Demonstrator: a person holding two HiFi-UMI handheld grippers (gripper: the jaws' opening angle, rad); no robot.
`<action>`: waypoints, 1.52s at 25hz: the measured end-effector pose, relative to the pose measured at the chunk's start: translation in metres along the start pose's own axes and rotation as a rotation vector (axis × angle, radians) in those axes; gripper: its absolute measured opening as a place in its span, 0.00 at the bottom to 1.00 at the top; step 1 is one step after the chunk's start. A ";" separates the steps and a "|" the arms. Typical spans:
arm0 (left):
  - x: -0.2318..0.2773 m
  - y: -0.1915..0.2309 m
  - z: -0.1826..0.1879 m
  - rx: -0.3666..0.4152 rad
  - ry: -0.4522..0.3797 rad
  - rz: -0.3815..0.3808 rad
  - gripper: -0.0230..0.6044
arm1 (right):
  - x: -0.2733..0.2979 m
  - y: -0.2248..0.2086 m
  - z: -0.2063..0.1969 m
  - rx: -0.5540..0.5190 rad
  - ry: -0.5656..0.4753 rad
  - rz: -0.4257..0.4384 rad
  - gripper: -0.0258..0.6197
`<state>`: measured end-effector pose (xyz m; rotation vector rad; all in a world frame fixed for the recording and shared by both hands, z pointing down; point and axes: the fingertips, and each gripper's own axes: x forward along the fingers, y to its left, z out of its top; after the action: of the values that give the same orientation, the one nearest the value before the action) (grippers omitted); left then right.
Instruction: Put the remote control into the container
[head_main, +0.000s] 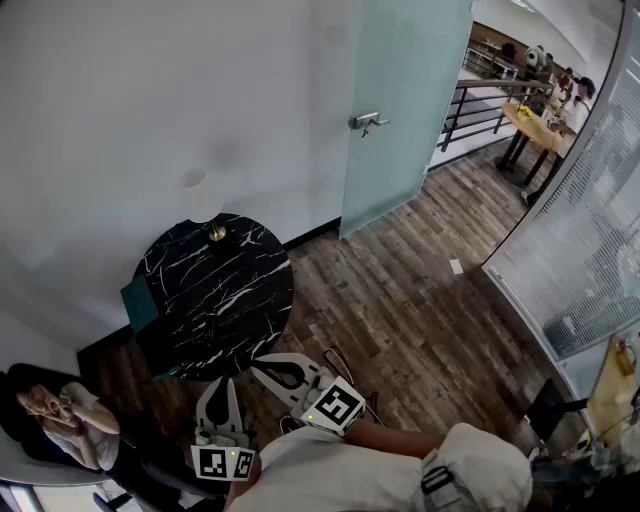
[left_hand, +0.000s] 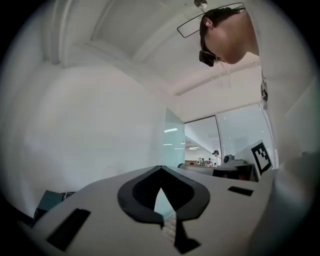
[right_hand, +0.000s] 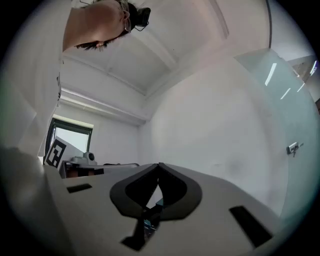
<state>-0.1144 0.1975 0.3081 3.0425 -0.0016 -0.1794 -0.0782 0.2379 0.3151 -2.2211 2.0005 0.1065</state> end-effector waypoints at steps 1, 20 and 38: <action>0.000 -0.004 0.000 -0.002 0.001 0.006 0.05 | -0.004 -0.001 0.003 0.010 -0.006 0.002 0.05; 0.023 0.002 -0.020 -0.006 -0.011 0.132 0.05 | -0.015 -0.041 -0.025 0.097 0.044 0.080 0.06; 0.097 0.189 -0.011 -0.059 -0.030 0.092 0.05 | 0.187 -0.092 -0.053 0.049 0.116 0.065 0.06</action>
<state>-0.0161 0.0097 0.3257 2.9725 -0.1352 -0.2138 0.0303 0.0552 0.3443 -2.1788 2.1112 -0.0652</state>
